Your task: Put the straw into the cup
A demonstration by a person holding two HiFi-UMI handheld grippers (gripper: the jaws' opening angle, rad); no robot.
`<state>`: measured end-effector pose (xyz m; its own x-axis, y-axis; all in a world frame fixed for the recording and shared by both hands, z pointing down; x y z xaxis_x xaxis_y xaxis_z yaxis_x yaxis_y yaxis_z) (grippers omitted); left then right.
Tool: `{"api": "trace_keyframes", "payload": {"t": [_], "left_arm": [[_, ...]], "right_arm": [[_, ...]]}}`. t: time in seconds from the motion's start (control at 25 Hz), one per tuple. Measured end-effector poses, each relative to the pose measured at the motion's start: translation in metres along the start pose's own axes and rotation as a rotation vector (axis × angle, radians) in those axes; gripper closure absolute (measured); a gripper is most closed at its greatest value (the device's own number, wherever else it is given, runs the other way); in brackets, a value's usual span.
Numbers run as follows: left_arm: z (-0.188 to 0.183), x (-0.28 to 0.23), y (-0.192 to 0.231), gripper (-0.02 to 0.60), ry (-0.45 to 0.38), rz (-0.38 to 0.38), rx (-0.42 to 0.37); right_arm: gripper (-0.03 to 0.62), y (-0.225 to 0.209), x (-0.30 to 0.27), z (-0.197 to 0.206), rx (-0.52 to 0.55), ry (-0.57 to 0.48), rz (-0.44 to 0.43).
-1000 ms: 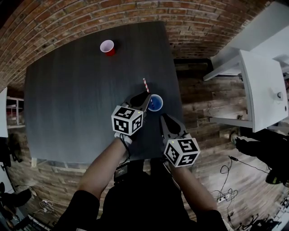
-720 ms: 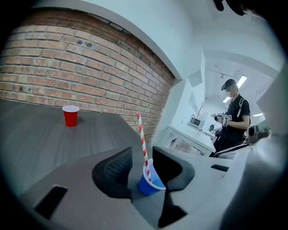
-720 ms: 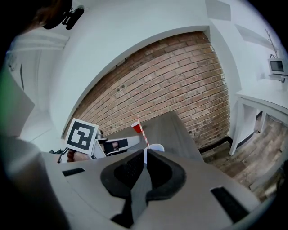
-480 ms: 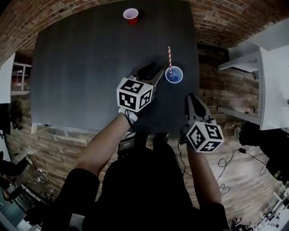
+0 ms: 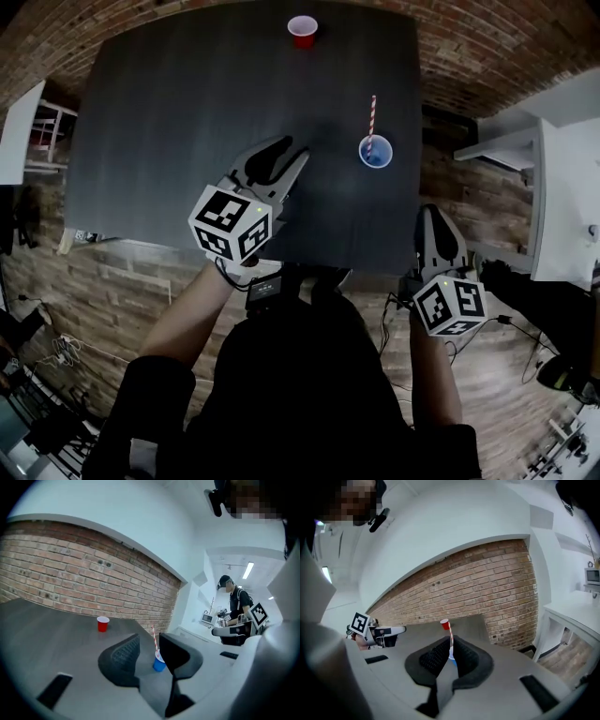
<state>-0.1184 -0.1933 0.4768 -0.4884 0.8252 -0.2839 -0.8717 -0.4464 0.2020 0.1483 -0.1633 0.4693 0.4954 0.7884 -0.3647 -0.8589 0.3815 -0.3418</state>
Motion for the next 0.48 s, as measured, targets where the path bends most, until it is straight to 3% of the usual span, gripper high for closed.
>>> {"api": "trace_keyframes", "payload": {"t": [0.2,0.48], "left_arm": [[-0.026,0.072,-0.004,0.445,-0.058,-0.045,0.007],[-0.055,0.135,-0.046,0.446,-0.127,-0.034,0.040]], "right_arm": [[0.549,0.035,0.029,-0.024,-0.063,-0.063,-0.099],[0.549,0.084,0.063,-0.056,-0.022,-0.154,-0.220]]}}
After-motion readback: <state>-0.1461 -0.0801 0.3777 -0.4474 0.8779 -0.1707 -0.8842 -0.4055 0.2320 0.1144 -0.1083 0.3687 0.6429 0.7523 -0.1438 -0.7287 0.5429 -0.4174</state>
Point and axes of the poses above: the fingertips, and each gripper's own axes: x backward along the fingers, y to its left, z out of its underside, the point moved 4 cm from there along x, backward along the fingers, and after that the axes turned 3 degrees about -x, right-handed, at the moved point
